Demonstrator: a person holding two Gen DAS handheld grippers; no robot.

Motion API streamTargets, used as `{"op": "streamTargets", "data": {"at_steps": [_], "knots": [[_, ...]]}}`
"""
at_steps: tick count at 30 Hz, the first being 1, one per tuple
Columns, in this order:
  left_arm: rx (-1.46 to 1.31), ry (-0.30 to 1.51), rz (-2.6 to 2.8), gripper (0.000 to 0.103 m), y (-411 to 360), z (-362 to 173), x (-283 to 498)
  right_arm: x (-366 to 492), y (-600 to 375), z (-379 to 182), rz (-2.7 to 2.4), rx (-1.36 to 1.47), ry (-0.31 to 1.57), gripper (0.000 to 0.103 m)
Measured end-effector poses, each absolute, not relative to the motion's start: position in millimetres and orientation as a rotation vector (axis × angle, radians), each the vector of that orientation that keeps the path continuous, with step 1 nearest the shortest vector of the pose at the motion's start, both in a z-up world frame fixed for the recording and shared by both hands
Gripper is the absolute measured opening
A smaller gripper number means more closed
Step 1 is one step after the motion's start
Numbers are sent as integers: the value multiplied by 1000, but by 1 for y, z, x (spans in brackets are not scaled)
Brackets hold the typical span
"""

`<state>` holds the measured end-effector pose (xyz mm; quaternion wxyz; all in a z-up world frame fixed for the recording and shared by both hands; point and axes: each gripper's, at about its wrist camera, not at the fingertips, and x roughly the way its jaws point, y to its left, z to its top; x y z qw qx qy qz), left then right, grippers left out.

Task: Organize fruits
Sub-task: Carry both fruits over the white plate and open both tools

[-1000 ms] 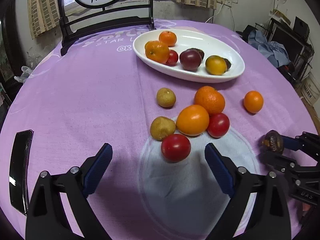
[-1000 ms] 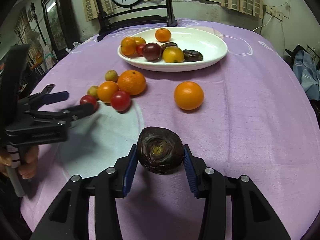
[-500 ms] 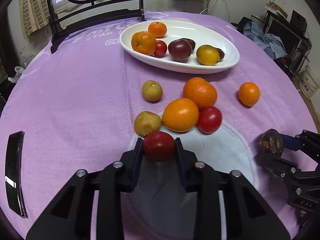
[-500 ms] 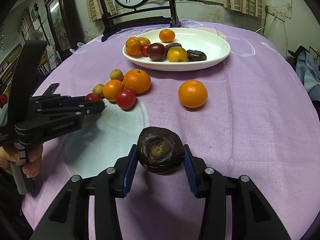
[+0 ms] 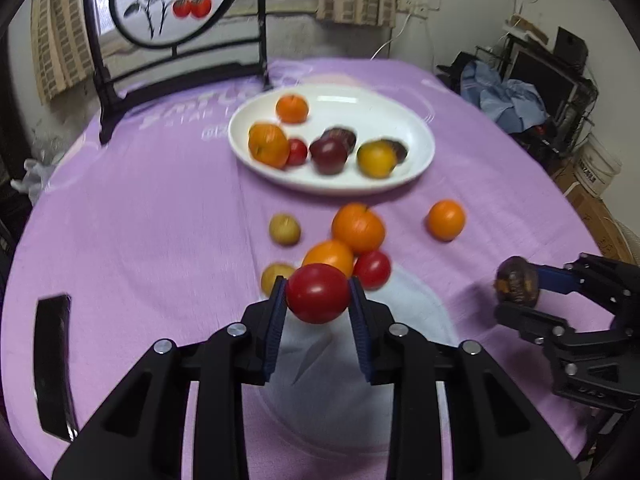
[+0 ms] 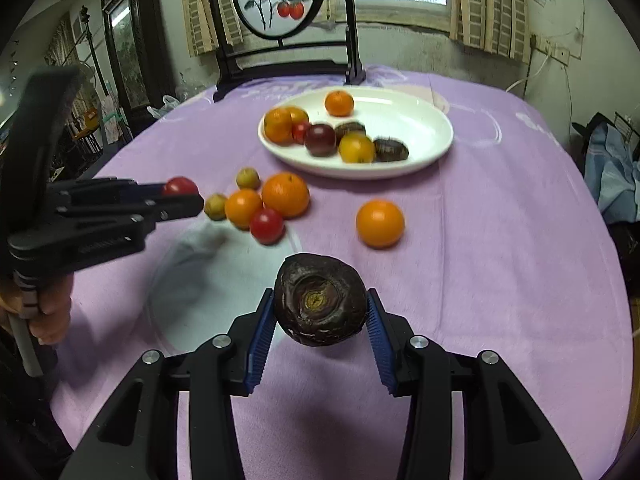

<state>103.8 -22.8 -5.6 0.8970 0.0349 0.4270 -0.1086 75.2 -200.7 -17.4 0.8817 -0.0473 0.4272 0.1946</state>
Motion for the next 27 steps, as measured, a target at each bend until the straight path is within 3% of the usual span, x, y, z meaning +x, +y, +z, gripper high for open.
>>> {"op": "streamTargets", "data": {"at_steps": [7, 14, 27], "knots": [[127, 823, -236, 30, -37, 34, 130, 92, -201, 14, 436, -107, 825, 45], [108, 838, -253, 30, -54, 39, 185, 139, -192, 35, 425, -150, 781, 45], [113, 931, -168, 30, -63, -8, 295, 259, -179, -13, 335, -174, 852, 46]]}}
